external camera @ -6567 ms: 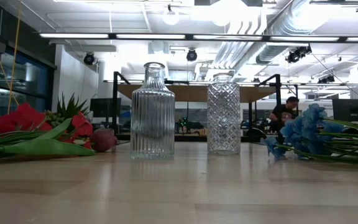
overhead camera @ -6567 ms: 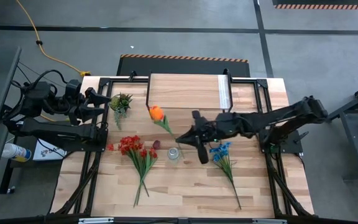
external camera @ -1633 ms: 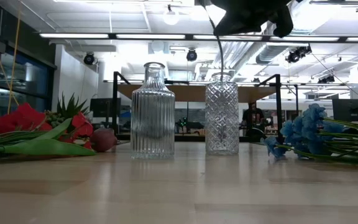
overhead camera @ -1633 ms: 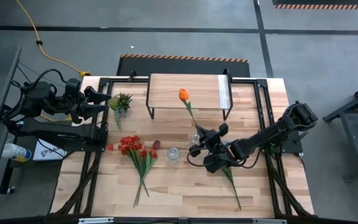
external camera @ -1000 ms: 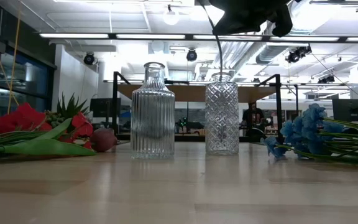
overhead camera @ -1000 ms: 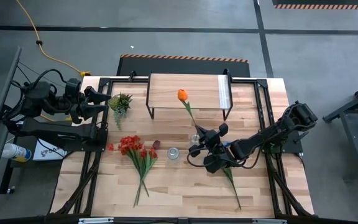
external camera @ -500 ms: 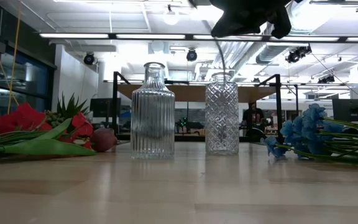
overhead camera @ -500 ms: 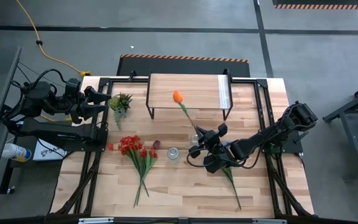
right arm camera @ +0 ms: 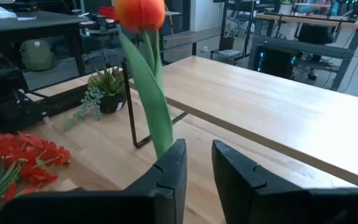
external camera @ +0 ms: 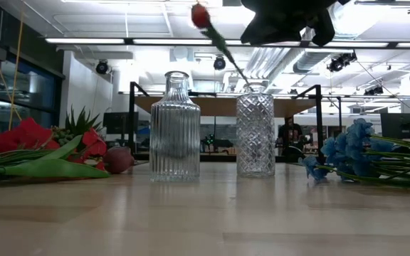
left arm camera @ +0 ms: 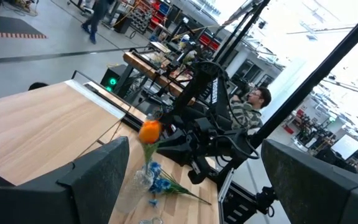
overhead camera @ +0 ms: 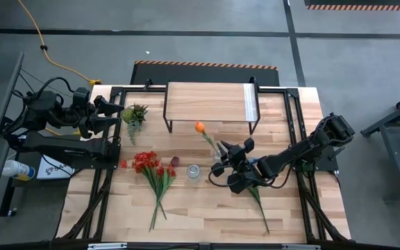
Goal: Pick and place flowers into a vace then onto a shelf
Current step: Put the blue flowers into the top transparent vase
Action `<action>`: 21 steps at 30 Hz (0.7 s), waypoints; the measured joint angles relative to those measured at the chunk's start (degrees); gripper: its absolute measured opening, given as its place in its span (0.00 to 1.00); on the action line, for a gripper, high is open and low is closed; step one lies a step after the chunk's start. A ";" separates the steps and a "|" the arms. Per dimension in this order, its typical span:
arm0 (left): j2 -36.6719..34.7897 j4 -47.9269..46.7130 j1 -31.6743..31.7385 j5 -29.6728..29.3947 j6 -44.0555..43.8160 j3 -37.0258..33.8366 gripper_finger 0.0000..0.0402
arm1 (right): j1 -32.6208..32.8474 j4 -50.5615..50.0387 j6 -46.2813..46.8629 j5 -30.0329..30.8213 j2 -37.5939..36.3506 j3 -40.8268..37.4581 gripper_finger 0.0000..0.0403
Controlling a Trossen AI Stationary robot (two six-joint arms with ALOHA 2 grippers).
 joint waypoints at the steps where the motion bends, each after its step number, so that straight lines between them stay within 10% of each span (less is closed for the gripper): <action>1: 0.00 0.00 0.00 0.00 0.00 0.00 0.99 | 0.00 0.11 -0.56 0.36 0.00 0.00 0.17; 15: 0.00 0.00 0.00 0.02 0.29 0.00 0.99 | 2.61 -1.40 -18.57 -7.94 -6.24 5.88 0.16; 21: 0.00 -0.01 0.00 0.05 0.45 0.00 0.99 | 4.66 -23.44 -12.29 -18.47 -8.31 14.60 0.13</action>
